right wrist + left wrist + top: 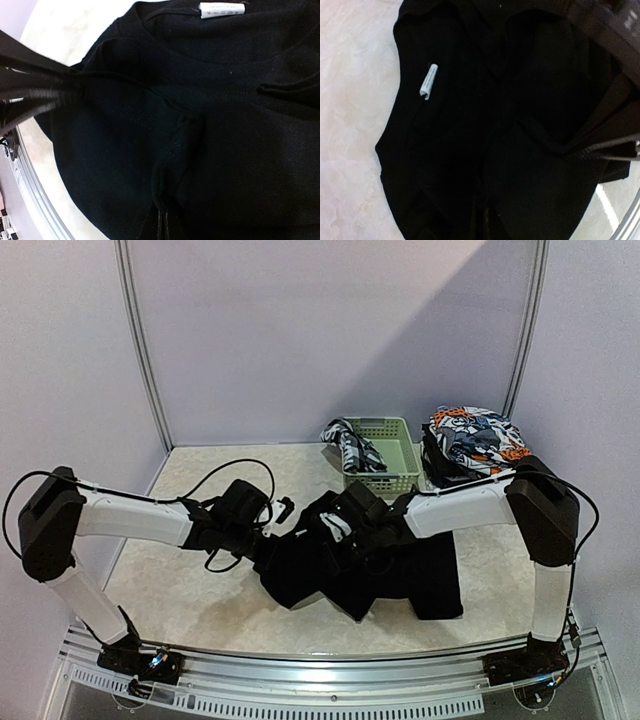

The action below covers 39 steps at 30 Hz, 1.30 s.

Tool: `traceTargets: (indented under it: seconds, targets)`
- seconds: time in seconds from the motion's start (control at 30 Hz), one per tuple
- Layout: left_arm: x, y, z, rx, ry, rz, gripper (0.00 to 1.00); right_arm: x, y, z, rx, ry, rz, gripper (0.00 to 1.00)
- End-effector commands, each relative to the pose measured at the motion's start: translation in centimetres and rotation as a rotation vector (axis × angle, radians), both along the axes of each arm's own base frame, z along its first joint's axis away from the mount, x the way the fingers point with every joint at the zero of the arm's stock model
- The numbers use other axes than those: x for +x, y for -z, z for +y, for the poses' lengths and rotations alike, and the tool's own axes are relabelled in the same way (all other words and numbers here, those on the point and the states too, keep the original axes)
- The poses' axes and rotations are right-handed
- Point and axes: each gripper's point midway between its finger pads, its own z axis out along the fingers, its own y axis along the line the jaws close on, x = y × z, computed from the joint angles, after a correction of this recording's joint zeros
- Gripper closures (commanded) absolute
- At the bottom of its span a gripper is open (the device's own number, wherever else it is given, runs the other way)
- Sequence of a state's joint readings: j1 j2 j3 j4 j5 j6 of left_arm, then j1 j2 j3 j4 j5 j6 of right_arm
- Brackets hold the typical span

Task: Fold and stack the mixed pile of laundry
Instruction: Pick up the crumpled T-shirt from the center of the board, then flatten out the crumpled T-shirt at the center of the board.

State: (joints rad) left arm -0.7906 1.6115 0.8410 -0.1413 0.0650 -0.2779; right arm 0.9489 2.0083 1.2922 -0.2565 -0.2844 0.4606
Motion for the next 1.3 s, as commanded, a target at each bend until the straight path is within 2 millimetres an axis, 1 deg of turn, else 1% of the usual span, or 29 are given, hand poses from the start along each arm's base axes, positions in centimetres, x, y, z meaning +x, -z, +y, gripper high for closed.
traceTargets:
  seconds: [0.0, 0.03, 0.07, 0.13, 0.17, 0.2, 0.23, 0.27, 0.3, 0.33, 0.4, 0.43, 0.53, 0.6, 0.63, 0.7, 0.77, 0.83, 0.9, 1.0, 1.07, 1.1, 1.17, 1.23, 1.27]
  targets:
    - [1.3, -1.4, -0.3, 0.011, -0.018, -0.066, 1.0, -0.1, -1.2, -0.6, 0.0, -0.002, -0.036, 0.99]
    - [1.1, -2.2, -0.5, 0.0, -0.013, -0.079, 1.0, -0.1, -1.2, -0.8, -0.005, 0.002, -0.04, 0.98]
    - [1.3, -3.1, -0.2, 0.01, -0.028, -0.109, 1.0, 0.0, -1.6, -1.0, -0.007, 0.008, -0.051, 0.96]
    - [1.6, -5.5, 1.0, 0.025, -0.077, -0.164, 1.0, 0.2, -2.1, -1.6, -0.02, 0.023, -0.073, 0.88]
    - [1.7, -6.8, 1.6, 0.029, -0.101, -0.188, 1.0, 0.3, -2.9, -2.1, -0.028, 0.025, -0.099, 0.8]
    - [1.7, -8.6, 2.4, 0.024, -0.127, -0.221, 1.0, 0.3, -3.2, -2.8, -0.053, 0.033, -0.117, 0.73]
    - [1.7, -9.9, 3.1, 0.022, -0.149, -0.245, 1.0, 0.6, -4.0, -3.6, -0.072, 0.043, -0.148, 0.68]
    - [1.6, -11.1, 3.9, 0.019, -0.172, -0.268, 1.0, 0.6, -4.4, -4.5, -0.095, 0.052, -0.171, 0.6]
    - [1.5, -12.4, 4.6, 0.013, -0.195, -0.29, 1.0, 0.7, -5.7, -5.1, -0.092, 0.06, -0.205, 0.52]
    - [1.4, -13.5, 5.3, 0.006, -0.215, -0.312, 1.0, 0.5, -6.3, -5.8, -0.098, 0.065, -0.22, 0.48]
    - [1.1, -15.9, 7.0, 0.002, -0.27, -0.363, 1.0, 0.1, -8.6, -7.1, -0.078, 0.09, -0.257, 0.45]
    - [1.0, -17.0, 7.9, 0.001, -0.294, -0.388, 1.0, -0.2, -8.6, -7.8, -0.081, 0.099, -0.258, 0.43]
    - [0.8, -19.8, 10.4, -0.009, -0.377, -0.467, 1.0, -1.2, -9.9, -9.6, -0.042, 0.141, -0.266, 0.39]
    - [0.6, -21.0, 11.8, -0.016, -0.423, -0.506, 1.0, -1.9, -9.7, -10.5, -0.031, 0.163, -0.251, 0.38]
    - [0.5, -21.5, 12.3, -0.019, -0.442, -0.521, 1.0, -2.3, -9.8, -10.9, -0.017, 0.178, -0.239, 0.38]
    - [0.4, -22.0, 12.8, -0.032, -0.454, -0.538, 1.0, -3.3, -9.5, -11.0, 0.013, 0.178, -0.205, 0.37]
    - [0.4, -22.0, 12.6, -0.037, -0.448, -0.535, 1.0, -4.5, -9.4, -10.4, 0.057, 0.157, -0.18, 0.37]
    - [0.6, -21.6, 12.2, -0.029, -0.437, -0.524, 1.0, -5.7, -9.4, -9.5, 0.084, 0.121, -0.176, 0.38]
    - [0.7, -21.0, 11.8, -0.021, -0.428, -0.51, 1.0, -6.1, -9.4, -8.4, 0.12, 0.105, -0.184, 0.38]
    - [0.9, -20.5, 11.3, -0.024, -0.417, -0.498, 1.0, -6.5, -9.8, -6.3, 0.182, 0.076, -0.182, 0.39]
    - [0.9, -20.2, 11.2, -0.021, -0.413, -0.494, 1.0, -6.4, -9.3, -5.0, 0.181, 0.054, -0.188, 0.4]
    - [0.9, -20.2, 11.2, -0.021, -0.412, -0.493, 1.0, -6.2, -9.4, -4.4, 0.191, 0.046, -0.193, 0.4]
    - [0.9, -20.1, 11.2, -0.019, -0.411, -0.491, 1.0, -5.6, -9.6, -3.2, 0.205, 0.039, -0.204, 0.4]
    - [0.8, -20.0, 11.2, -0.017, -0.409, -0.487, 1.0, -4.8, -9.0, -2.4, 0.182, 0.043, -0.216, 0.4]
    - [0.8, -19.9, 11.3, -0.015, -0.409, -0.487, 1.0, -4.4, -9.0, -2.1, 0.177, 0.05, -0.226, 0.4]
